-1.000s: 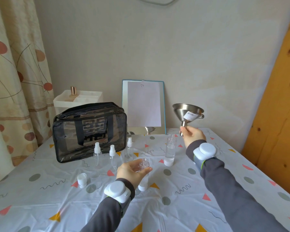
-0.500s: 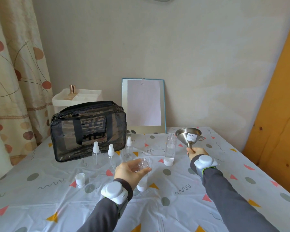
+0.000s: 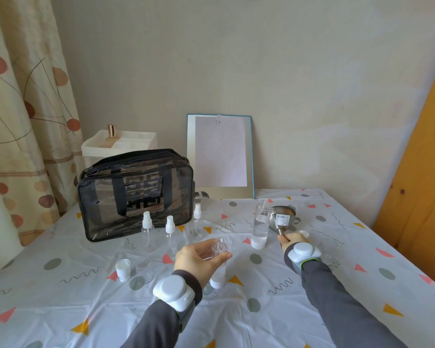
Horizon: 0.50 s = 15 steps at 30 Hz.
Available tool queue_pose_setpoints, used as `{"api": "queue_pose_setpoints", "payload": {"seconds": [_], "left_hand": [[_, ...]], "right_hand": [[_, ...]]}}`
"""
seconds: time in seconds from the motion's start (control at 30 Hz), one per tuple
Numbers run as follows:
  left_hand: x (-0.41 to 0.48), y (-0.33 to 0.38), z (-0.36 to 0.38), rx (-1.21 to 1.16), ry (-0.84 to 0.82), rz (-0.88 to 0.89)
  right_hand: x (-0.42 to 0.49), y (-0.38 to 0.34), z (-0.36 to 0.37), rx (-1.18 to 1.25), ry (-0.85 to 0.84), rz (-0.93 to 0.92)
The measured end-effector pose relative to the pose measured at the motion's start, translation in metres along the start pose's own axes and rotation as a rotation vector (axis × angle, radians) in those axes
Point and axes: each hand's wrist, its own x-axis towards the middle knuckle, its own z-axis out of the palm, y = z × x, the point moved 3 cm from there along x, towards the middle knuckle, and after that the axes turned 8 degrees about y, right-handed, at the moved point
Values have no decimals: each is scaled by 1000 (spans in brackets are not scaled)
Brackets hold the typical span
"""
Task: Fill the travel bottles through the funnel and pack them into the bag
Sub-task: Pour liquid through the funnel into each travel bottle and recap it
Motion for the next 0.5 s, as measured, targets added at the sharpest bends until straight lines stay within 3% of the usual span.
{"api": "queue_pose_setpoints", "payload": {"seconds": [0.27, 0.4, 0.5], "left_hand": [[0, 0, -1, 10, 7, -7], [0, 0, -1, 5, 3, -9], [-1, 0, -1, -7, 6, -12]], "right_hand": [[-4, 0, 7, -13, -42, 62], [-6, -6, 9, 41, -19, 182], [-12, -3, 7, -54, 33, 115]]}}
